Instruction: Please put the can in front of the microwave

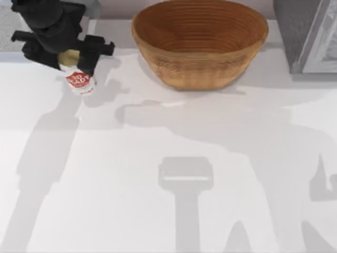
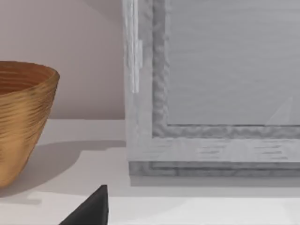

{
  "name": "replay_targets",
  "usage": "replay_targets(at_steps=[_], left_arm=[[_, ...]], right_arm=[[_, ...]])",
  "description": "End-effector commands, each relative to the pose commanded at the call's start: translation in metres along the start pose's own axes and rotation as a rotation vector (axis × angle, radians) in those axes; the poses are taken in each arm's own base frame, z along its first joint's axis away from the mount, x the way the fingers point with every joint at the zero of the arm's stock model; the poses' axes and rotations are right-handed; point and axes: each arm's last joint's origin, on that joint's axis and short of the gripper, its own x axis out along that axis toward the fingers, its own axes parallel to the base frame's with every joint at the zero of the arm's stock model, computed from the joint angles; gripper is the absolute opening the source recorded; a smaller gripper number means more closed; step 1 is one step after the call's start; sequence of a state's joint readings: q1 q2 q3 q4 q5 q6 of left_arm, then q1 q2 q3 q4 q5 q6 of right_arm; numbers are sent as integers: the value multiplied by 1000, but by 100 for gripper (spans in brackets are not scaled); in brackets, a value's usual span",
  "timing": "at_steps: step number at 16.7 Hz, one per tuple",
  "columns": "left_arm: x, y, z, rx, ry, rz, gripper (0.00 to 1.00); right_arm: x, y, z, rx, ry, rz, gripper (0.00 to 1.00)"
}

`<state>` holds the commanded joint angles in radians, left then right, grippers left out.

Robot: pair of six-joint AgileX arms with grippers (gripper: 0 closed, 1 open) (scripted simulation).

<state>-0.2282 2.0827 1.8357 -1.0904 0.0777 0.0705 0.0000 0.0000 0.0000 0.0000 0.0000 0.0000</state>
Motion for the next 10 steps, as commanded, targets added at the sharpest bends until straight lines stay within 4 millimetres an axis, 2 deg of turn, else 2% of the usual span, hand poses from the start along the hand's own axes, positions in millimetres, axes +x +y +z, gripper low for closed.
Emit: replay_targets(at_steps=[2, 4, 6, 10], left_arm=[[8, 45, -21, -112, 71, 45, 0], [12, 73, -37, -214, 118, 81, 0], [11, 84, -44, -269, 128, 101, 0], [13, 84, -44, -265, 133, 101, 0]], right_arm=[[0, 0, 0, 0, 0, 0, 100], [0, 0, 0, 0, 0, 0, 100], [0, 0, 0, 0, 0, 0, 100], [0, 0, 0, 0, 0, 0, 100]])
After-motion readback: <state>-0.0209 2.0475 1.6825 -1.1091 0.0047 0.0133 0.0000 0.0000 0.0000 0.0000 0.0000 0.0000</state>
